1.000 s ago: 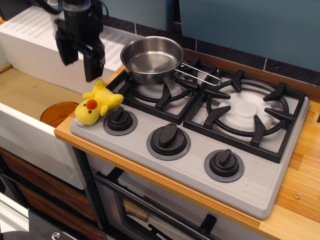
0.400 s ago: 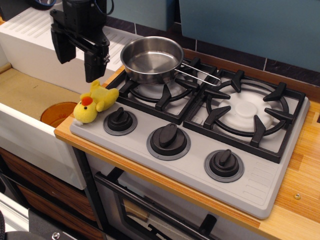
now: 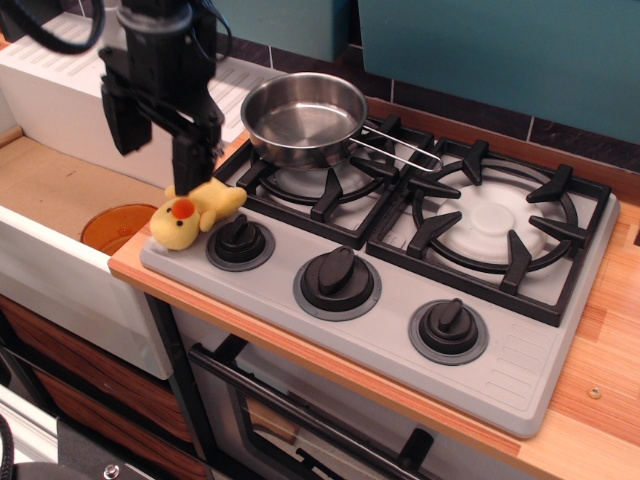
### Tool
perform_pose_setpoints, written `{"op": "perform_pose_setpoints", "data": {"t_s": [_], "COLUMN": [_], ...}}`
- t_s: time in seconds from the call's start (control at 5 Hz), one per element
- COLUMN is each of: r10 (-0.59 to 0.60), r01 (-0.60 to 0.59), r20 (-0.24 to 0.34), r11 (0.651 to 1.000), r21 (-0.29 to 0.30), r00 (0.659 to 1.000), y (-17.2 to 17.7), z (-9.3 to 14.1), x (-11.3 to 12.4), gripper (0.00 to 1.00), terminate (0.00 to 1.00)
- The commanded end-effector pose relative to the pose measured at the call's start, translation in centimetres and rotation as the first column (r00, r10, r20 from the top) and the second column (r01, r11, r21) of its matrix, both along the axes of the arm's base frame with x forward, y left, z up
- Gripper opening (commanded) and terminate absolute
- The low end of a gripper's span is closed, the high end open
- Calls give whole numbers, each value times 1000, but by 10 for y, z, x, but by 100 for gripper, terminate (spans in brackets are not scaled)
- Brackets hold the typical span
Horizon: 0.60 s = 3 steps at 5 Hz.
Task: Put stuffedduck in pan
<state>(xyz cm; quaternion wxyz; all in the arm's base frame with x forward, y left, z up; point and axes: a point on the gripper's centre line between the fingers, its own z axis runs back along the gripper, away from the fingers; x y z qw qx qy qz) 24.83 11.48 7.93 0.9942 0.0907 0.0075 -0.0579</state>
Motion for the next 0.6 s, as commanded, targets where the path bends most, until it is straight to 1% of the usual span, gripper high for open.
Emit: {"op": "perform_pose_setpoints", "data": {"t_s": [0.0,0.4], "r10": [-18,-42], "r01": [22,47], "r20": [96,79], "r11": [999,997], "r21": [-37,-63], "r00": [995,996], "y": [-2,13], "z": [-35,-48], "x": [3,2], "gripper": [100,100], "terminate": [0,0]}}
